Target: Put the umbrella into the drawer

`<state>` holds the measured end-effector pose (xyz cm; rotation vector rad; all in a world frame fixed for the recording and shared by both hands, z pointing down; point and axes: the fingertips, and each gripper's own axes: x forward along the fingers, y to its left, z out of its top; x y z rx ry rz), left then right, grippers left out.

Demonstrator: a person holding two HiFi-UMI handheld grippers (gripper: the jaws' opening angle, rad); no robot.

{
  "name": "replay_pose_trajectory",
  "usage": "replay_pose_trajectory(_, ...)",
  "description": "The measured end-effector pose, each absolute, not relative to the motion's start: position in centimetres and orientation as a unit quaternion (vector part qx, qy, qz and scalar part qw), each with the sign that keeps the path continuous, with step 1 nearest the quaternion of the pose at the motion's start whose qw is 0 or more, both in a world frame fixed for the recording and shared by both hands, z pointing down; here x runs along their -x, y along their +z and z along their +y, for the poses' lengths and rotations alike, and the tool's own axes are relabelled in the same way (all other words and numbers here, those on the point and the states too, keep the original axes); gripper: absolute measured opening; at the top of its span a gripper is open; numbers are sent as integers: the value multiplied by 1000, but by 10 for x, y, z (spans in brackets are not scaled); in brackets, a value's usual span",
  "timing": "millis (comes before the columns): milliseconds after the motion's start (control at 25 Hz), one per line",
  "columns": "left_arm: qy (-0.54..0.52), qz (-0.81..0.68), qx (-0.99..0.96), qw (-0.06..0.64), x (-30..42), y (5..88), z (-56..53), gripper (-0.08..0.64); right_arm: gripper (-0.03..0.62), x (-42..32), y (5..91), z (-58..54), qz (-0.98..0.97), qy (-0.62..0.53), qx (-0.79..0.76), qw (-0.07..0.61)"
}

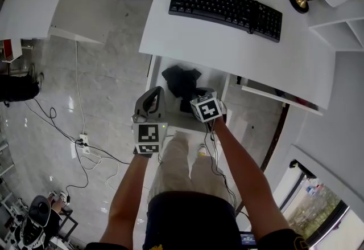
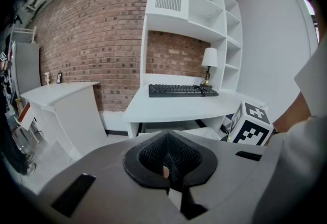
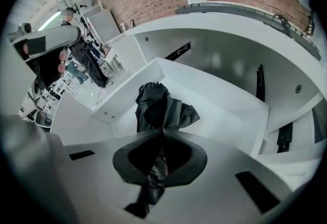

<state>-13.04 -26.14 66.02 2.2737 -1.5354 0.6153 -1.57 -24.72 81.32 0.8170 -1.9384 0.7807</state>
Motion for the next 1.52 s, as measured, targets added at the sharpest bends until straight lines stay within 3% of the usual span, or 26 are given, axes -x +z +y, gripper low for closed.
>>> replay_pose_trajectory(760,213,-540,-800,155,126,628,-249,17,0,1,749,-238,-785,308,-372,388)
replay_pose_trajectory(1160,217,-534,-803,153,115,615,-237,17,0,-19,702,-238,-784,303,-430,328)
replay_pose_trajectory(1520,202,-535,-813,110,106,574,-240,15,0,-37,635,-253,-799,225,-498,253)
